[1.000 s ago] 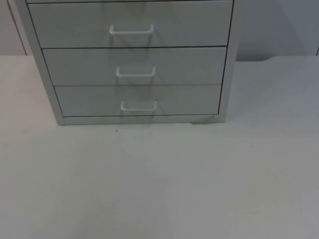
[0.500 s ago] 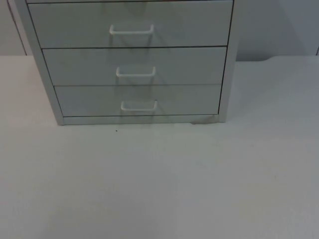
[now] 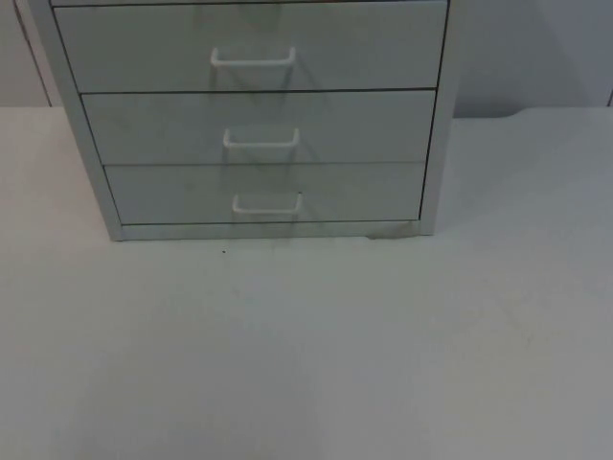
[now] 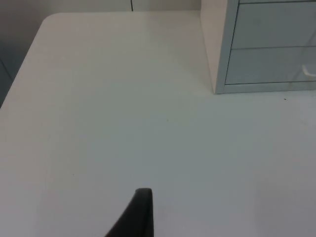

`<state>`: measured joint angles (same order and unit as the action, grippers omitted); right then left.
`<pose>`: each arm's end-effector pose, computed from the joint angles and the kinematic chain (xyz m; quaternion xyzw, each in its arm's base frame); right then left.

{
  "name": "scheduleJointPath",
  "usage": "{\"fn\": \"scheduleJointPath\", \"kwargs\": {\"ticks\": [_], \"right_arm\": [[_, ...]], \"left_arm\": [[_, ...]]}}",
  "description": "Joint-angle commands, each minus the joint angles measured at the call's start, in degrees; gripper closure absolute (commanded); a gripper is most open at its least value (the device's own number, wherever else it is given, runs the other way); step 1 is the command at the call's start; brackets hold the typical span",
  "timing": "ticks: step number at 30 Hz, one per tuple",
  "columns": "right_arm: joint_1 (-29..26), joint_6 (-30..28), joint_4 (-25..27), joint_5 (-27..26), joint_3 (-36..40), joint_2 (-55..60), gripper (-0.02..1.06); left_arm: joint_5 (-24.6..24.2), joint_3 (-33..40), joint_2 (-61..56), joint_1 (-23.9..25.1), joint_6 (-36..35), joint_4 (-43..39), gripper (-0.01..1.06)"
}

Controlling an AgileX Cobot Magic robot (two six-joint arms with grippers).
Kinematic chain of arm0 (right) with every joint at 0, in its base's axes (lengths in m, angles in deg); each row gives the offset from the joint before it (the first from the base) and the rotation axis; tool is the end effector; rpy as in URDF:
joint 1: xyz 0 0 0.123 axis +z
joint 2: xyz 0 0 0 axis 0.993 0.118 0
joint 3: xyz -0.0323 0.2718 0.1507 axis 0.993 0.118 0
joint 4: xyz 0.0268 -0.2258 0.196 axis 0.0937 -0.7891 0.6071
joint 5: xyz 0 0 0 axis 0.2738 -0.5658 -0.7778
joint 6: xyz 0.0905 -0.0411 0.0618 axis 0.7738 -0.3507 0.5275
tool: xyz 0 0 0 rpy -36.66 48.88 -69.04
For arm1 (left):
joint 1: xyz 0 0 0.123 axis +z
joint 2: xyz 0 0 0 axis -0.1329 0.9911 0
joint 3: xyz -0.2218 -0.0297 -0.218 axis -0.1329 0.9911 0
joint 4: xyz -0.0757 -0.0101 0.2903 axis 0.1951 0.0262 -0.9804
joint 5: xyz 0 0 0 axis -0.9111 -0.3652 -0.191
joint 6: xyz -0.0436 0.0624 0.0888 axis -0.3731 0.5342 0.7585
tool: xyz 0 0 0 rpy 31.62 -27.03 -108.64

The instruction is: Open the drawer with the left hand, place the block into the drawer with the right hand, then close the drawer with the left hand.

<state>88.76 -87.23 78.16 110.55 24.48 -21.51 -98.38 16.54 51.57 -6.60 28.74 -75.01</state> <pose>0.0303 0.0029 0.2915 -0.0492 0.8565 0.0201 0.5134 0.0338 -0.0012 0.2860 -0.0074 0.8594 -0.0045 0.5113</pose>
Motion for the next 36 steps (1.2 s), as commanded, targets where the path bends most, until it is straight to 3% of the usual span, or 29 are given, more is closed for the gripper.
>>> {"fn": "scheduleJointPath", "kwargs": {"ticks": [1,36], "right_arm": [[-0.2,-0.2,0.0,-0.7,0.2,-0.2,-0.01],[-0.3,-0.2,0.4,-0.7,0.2,-0.2,-0.01]], "left_arm": [[0.1,0.2,-0.2,0.1,-0.5,0.1,0.0],[0.2,0.2,-0.2,0.1,-0.5,0.1,0.0]]}}
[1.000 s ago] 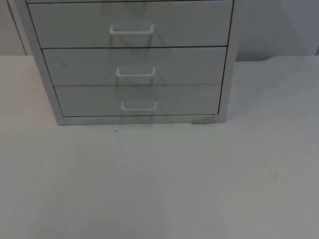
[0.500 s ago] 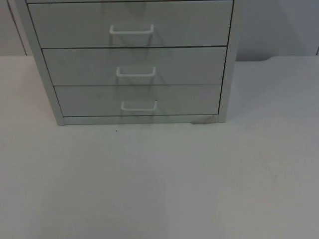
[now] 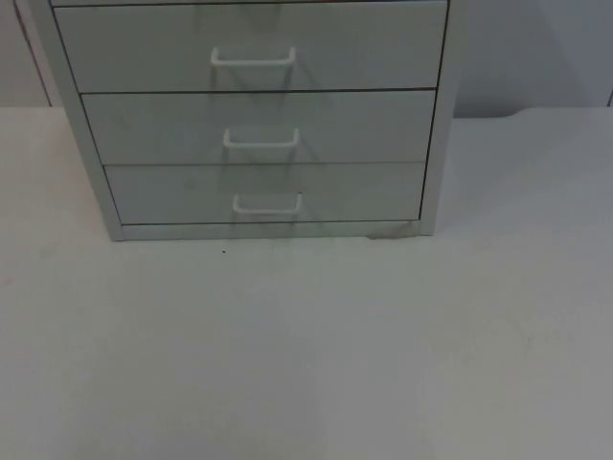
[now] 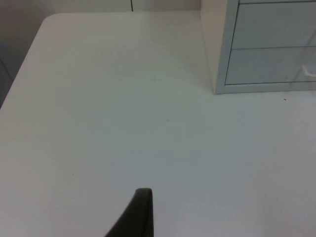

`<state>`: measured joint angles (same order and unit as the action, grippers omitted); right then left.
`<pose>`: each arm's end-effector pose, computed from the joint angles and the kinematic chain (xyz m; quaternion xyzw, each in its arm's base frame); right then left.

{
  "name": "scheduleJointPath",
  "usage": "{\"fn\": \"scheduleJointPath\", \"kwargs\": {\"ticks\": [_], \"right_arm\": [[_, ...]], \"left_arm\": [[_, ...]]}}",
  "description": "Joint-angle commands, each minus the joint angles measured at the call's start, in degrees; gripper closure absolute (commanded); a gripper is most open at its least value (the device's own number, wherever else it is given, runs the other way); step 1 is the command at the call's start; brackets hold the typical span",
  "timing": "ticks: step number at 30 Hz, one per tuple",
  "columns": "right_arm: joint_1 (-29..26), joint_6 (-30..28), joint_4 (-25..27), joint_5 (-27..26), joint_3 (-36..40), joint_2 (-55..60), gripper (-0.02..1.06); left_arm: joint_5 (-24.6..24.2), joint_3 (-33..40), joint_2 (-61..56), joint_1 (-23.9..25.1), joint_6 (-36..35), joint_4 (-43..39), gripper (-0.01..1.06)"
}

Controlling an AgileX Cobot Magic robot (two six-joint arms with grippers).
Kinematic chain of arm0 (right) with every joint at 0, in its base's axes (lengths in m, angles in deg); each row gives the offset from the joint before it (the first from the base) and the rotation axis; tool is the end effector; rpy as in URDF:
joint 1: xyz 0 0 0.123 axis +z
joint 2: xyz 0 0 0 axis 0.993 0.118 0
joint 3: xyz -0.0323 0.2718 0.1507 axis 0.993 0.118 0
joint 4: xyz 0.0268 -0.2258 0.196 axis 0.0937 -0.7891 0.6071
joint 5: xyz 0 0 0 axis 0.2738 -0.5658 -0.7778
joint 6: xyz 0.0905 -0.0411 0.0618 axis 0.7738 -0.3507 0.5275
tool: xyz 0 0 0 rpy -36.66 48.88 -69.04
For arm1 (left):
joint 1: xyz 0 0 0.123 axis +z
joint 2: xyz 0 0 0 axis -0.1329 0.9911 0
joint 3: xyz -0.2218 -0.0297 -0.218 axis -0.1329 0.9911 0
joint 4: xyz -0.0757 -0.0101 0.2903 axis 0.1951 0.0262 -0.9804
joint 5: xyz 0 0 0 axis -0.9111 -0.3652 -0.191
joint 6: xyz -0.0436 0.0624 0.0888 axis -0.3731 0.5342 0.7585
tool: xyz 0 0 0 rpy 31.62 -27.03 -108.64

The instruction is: Open the drawer with the left hand, place the block into the drawer with the right hand, then close the drawer with the left hand.

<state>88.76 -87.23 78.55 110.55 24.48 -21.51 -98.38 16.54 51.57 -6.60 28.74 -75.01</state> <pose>0.0303 0.0036 0.2915 -0.0494 0.8565 0.0235 0.5133 0.0338 -0.0012 0.2860 -0.0074 0.8594 -0.0045 0.5113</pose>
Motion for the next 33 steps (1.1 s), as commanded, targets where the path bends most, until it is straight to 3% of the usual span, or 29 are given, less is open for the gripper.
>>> {"fn": "scheduleJointPath", "kwargs": {"ticks": [1,33], "right_arm": [[-0.3,-0.2,0.0,-0.7,0.2,-0.2,-0.01],[-1.7,0.2,0.0,-0.8,0.2,-0.2,-0.01]], "left_arm": [[0.2,0.2,-0.2,0.1,-0.5,0.1,0.0],[0.2,0.2,-0.2,1.7,-0.5,0.0,0.0]]}}
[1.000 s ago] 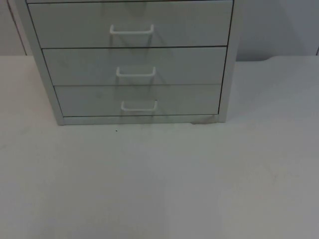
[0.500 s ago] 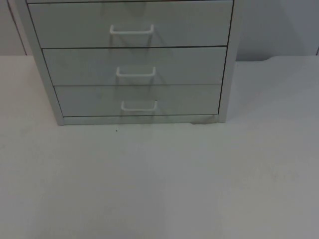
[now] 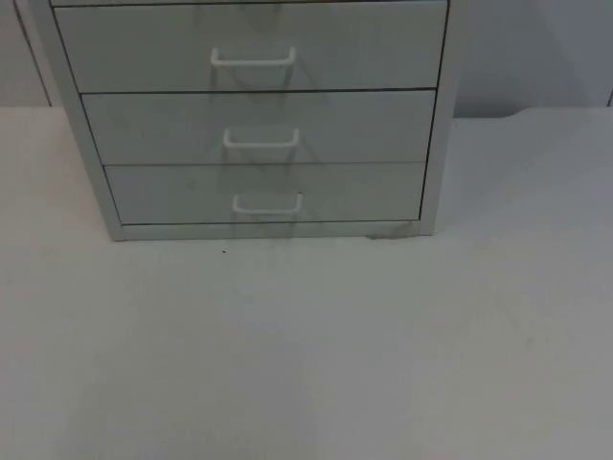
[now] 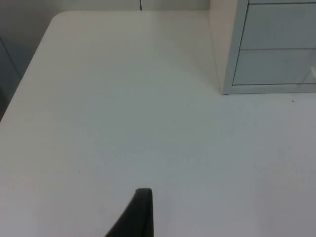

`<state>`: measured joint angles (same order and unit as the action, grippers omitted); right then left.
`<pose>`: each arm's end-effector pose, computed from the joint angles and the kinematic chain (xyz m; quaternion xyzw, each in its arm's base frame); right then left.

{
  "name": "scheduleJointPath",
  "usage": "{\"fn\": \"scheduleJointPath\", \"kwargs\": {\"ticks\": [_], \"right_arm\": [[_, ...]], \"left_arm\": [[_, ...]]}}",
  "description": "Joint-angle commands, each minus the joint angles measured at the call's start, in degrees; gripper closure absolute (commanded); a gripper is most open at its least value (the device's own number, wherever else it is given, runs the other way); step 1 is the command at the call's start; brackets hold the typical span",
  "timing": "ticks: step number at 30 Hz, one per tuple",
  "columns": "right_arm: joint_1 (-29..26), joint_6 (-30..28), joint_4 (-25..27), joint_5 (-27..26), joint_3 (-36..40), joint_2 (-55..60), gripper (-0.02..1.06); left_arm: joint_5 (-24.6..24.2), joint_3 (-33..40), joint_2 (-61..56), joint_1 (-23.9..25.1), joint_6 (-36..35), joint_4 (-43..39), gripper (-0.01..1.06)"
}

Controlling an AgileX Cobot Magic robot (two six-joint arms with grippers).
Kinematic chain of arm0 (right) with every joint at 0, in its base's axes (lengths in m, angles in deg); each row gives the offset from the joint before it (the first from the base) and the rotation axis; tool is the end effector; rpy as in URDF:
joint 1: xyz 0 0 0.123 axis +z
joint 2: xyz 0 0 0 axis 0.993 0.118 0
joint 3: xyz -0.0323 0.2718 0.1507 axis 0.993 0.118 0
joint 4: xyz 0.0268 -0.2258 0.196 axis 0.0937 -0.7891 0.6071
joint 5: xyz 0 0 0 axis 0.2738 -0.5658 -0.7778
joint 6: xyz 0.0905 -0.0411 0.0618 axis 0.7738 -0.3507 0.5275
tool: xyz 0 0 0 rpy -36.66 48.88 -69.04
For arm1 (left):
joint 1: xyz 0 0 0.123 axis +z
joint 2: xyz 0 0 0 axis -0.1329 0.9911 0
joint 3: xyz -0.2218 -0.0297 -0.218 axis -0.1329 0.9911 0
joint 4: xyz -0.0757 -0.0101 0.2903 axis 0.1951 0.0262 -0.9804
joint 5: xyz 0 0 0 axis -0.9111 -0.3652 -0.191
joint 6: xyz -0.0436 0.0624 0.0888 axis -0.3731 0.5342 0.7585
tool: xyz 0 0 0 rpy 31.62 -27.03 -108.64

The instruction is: Open the drawer with the left hand, place the block into the drawer with the right hand, then close the drawer with the left hand.

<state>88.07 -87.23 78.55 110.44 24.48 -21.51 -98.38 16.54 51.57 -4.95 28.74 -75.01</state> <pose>0.0304 0.0032 0.2917 -0.0442 0.8563 0.0204 0.5142 0.0338 -0.0002 0.2860 -0.0198 0.8592 0.0028 0.5113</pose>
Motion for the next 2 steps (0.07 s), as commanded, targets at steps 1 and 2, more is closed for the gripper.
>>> {"fn": "scheduleJointPath", "kwargs": {"ticks": [1,2], "right_arm": [[-1.0,0.2,0.0,-0.7,0.2,-0.2,-0.01],[-1.9,0.2,0.0,-0.7,0.2,-0.2,-0.01]], "left_arm": [[0.2,0.2,-0.2,0.1,-0.5,0.0,0.0],[0.2,0.2,-0.2,0.1,-0.5,0.0,0.0]]}}
